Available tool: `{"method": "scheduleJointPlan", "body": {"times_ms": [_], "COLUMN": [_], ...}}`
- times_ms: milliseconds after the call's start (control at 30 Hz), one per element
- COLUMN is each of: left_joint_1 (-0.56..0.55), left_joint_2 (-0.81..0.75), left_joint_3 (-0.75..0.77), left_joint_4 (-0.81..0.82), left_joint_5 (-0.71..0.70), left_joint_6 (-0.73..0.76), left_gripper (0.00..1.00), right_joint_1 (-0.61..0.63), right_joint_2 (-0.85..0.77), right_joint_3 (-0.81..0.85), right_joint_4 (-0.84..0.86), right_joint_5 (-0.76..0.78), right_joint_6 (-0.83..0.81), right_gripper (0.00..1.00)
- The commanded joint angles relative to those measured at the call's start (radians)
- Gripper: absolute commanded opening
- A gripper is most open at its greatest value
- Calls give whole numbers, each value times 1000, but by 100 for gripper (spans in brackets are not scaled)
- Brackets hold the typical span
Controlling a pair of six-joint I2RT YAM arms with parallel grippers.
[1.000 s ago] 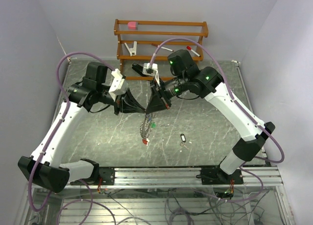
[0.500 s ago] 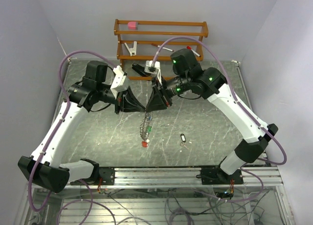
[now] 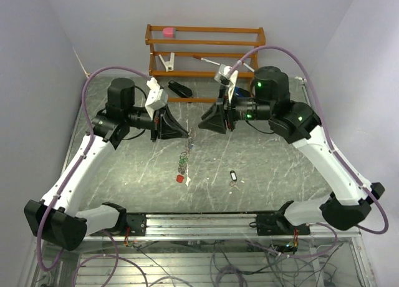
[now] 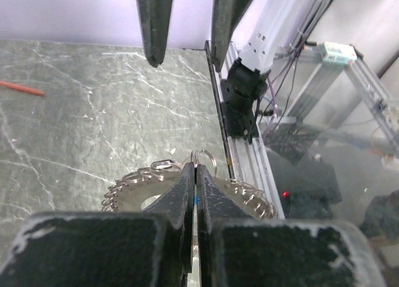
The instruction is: Put the keys on the keyring
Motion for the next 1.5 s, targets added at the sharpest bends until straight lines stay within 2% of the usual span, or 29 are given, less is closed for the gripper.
{"method": "scheduleJointPlan", "body": {"times_ms": [0, 67, 133, 333, 700, 1133, 1467], "left_joint_1": [1, 1, 1, 1, 2, 1, 1], "left_joint_2": [-82, -103, -102, -110, -114, -111, -112], "left_joint_3": [-127, -202, -246, -279, -286, -288, -290], "left_joint_4": [626, 904, 1102, 1232, 1227, 1227, 1249], "left_joint_5": [-86, -144, -191, -296, -299, -301, -312], "left_joint_6": [-514, -709, -824, -921, -930, -925, -958], "left_gripper": [7, 7, 7, 7, 7, 7, 7], "right_joint_1": [-16, -16, -16, -16, -14, -13, 4], "right_joint_2": [-67, -82, -108, -207, -196, -164, -144], "right_joint_3": [-125, -177, -238, -429, -426, -405, -437], "right_joint_4": [140, 150, 198, 352, 467, 483, 563], "right_joint_5": [94, 108, 108, 162, 189, 54, 51], "right_joint_6": [66, 77, 96, 90, 69, 83, 85], "right_gripper": [35, 35, 36, 40, 41, 41, 41]}}
